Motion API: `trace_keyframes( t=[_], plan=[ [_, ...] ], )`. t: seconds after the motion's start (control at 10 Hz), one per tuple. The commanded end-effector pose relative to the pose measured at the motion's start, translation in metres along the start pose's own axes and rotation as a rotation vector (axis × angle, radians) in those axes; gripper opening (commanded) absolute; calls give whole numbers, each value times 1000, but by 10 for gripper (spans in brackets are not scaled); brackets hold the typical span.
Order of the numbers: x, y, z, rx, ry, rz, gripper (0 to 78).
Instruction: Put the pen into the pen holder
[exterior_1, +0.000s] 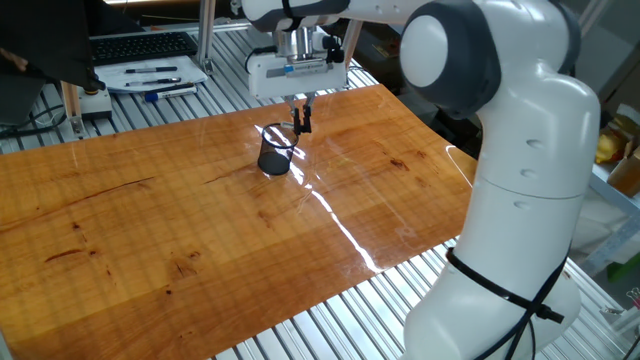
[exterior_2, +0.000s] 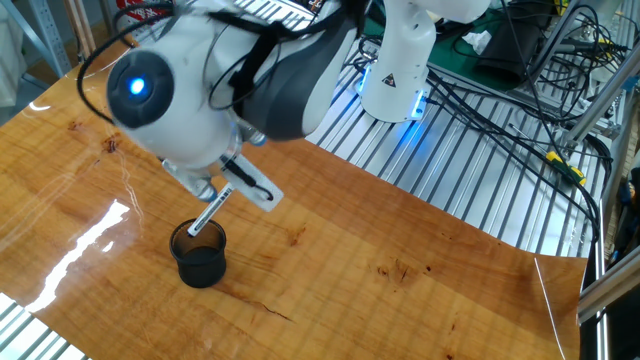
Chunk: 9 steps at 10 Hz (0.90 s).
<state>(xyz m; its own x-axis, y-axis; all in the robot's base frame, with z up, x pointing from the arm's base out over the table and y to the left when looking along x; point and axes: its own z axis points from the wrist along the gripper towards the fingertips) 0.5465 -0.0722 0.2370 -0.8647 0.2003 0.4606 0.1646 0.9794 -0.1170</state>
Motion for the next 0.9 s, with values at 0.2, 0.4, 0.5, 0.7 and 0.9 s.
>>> trace_keyframes(
  t=[0.2,0.4,0.5,0.7,0.9],
  plan=[
    [-5,8,12,-5,8,-26,28],
    [-5,10,16,2,12,-44,28],
    [-5,10,16,6,29,-52,28],
    [-6,10,17,12,67,-60,28],
    [-9,8,19,12,67,-66,28]
  ],
)
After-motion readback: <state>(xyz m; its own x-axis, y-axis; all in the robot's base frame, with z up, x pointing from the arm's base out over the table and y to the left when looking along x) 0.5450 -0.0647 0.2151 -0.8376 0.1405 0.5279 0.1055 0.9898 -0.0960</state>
